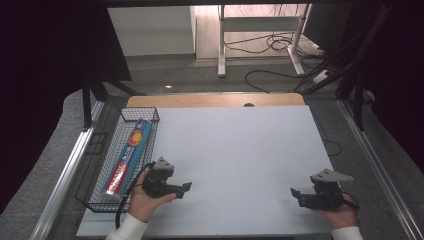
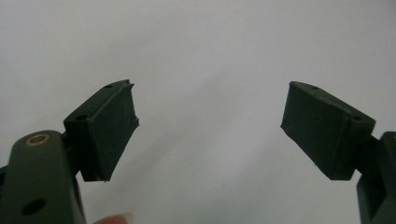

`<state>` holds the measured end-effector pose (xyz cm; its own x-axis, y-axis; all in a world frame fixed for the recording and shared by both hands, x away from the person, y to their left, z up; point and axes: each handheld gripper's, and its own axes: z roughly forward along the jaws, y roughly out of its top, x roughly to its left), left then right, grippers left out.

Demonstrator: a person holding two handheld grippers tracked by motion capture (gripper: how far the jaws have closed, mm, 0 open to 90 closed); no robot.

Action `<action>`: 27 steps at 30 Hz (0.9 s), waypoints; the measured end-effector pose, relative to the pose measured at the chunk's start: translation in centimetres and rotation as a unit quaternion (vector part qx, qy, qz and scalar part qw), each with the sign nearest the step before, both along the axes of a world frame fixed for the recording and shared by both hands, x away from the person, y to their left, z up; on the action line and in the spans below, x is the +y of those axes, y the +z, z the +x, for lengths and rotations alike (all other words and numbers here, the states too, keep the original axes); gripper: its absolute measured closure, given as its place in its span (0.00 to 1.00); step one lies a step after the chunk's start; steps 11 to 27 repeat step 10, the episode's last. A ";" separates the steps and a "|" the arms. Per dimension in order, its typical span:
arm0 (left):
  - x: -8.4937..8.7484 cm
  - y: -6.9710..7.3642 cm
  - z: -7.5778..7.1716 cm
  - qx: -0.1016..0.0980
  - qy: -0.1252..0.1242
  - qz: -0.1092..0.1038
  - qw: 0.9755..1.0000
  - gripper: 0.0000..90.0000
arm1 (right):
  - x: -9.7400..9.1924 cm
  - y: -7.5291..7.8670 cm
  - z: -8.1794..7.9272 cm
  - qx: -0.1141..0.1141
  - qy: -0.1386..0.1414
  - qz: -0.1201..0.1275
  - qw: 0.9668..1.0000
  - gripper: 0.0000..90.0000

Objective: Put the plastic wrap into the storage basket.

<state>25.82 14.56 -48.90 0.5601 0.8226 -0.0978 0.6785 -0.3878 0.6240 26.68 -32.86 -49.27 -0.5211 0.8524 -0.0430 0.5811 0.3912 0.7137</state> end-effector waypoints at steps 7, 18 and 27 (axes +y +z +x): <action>0.1 0.2 0.0 -0.001 -0.006 -0.016 1.000 0.20 | 0.0 0.0 0.0 -0.003 0.004 -0.001 1.000 0.17; 0.2 0.2 -0.1 -0.002 -0.006 -0.019 1.000 0.20 | 0.0 0.0 0.0 -0.004 0.006 -0.001 1.000 0.17; 0.2 0.2 -0.1 -0.002 -0.006 -0.019 1.000 0.20 | 0.0 0.0 0.0 -0.004 0.006 -0.001 1.000 0.17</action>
